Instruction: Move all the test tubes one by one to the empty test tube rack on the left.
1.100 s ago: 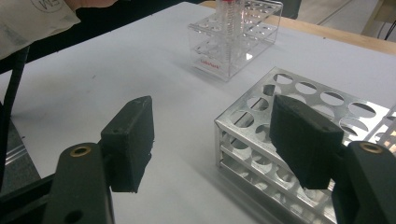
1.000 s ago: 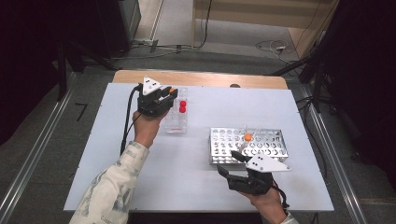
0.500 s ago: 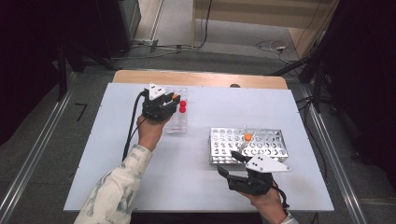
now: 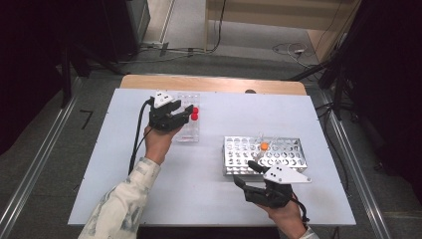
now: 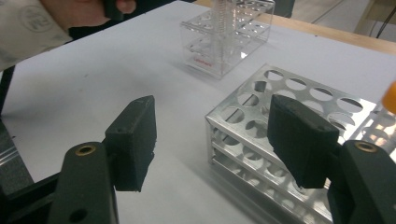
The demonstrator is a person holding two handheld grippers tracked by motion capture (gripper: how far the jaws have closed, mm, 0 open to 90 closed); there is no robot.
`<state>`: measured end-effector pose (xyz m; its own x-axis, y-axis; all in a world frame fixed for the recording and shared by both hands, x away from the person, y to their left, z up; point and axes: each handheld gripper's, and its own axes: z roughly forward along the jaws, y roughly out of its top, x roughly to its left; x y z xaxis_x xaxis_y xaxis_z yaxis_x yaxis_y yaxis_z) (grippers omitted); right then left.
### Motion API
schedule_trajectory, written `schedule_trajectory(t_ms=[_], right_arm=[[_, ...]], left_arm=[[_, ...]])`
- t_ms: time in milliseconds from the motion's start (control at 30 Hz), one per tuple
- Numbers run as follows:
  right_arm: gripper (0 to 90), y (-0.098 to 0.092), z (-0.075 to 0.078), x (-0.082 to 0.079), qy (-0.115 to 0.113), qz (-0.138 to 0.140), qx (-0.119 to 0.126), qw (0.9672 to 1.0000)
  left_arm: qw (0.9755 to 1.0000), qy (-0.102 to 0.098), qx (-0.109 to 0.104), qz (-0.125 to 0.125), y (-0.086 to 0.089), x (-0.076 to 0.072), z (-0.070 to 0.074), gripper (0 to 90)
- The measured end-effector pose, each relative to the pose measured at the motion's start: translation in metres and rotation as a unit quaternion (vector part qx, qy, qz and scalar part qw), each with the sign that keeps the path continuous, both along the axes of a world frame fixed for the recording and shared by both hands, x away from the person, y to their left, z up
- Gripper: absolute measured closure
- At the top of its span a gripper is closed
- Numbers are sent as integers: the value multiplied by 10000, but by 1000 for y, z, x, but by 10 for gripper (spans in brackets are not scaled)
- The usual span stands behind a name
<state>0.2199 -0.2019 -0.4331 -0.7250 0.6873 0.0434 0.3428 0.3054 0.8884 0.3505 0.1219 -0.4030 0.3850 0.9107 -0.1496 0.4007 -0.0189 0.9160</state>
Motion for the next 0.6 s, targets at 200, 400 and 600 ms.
schedule_trajectory(t_ms=[200,400,600], right_arm=[[326,-12,-1,3,-21,-234,22,9997],[339,-23,-4,10,-46,-606,24,9981],[394,-33,-14,21,-130,-1060,-149,9942]], left_arm=[[10000,-35,9,70,-2,-20,0,219],[9999,-115,39,43,-2,-38,0,197],[9998,-210,52,-55,-4,-51,3,198]])
